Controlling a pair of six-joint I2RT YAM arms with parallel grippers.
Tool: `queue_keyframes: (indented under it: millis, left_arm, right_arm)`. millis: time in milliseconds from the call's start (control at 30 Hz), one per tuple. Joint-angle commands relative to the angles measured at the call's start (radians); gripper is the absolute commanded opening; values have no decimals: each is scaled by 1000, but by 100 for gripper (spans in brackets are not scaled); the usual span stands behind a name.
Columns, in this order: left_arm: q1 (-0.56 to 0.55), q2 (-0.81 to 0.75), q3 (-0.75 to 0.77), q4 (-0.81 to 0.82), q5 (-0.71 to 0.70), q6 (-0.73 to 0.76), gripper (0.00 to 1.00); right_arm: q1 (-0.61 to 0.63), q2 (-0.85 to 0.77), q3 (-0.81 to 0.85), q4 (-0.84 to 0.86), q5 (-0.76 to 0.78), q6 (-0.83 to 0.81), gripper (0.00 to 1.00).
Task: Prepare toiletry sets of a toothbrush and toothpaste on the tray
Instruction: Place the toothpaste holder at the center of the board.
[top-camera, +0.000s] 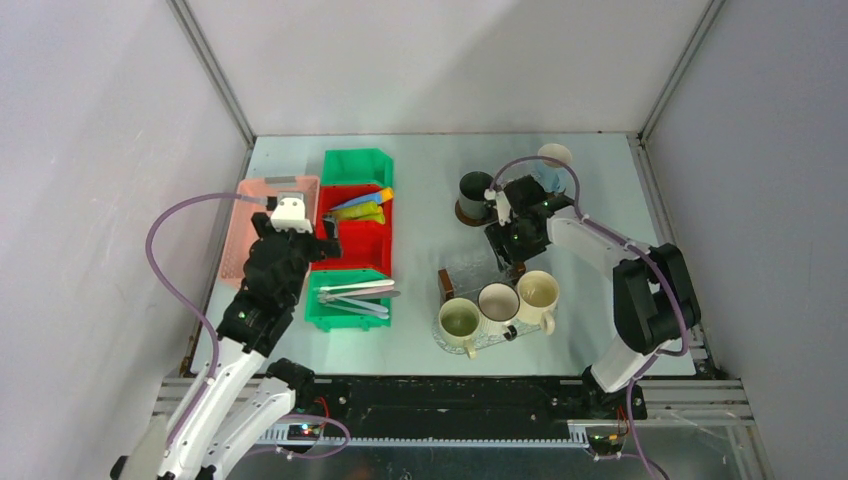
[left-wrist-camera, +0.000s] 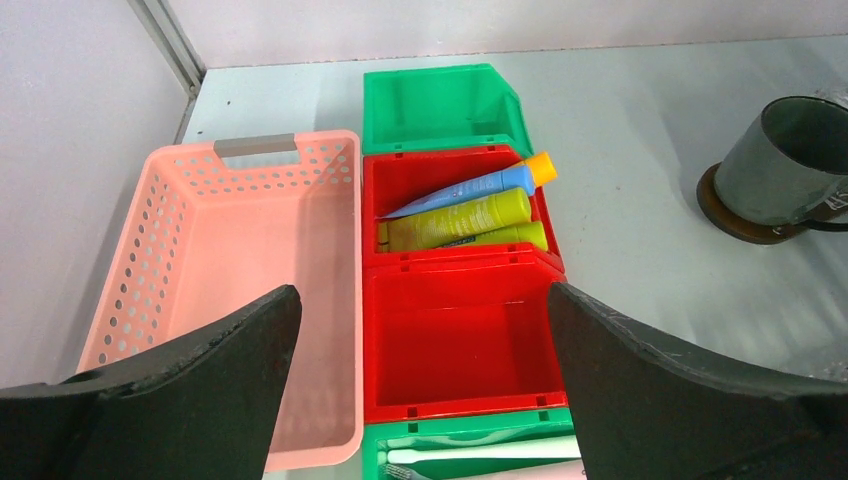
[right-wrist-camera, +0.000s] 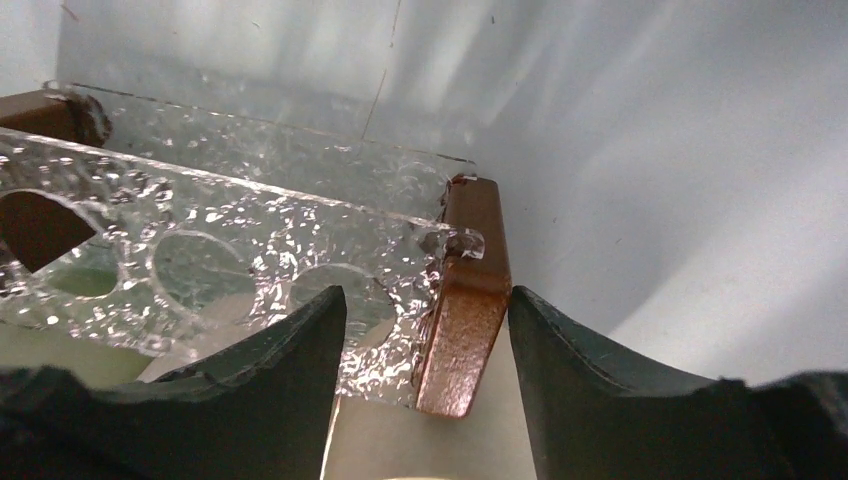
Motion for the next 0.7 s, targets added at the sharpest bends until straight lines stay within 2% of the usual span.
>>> queue_keyframes:
  millis: [0, 233, 400, 567, 667]
  left_arm:
    - [5, 2, -1, 38, -13, 20, 100]
    - [5, 20, 19, 21, -14, -2, 100]
    - [5, 63, 67, -34, -16, -60, 100]
    - [5, 136, 141, -114, -39, -152, 100]
    - [5, 197, 178, -149, -38, -216, 100]
  right_arm:
    - [-2, -71, 68, -17, 9, 1, 67]
    - [-22, -168, 94, -22, 50, 33, 72]
    - [-62, -332, 101, 14, 91, 95, 79]
    - [-136, -498, 100, 35, 156, 235, 92]
    - [-174, -566, 90, 48, 200, 338, 95]
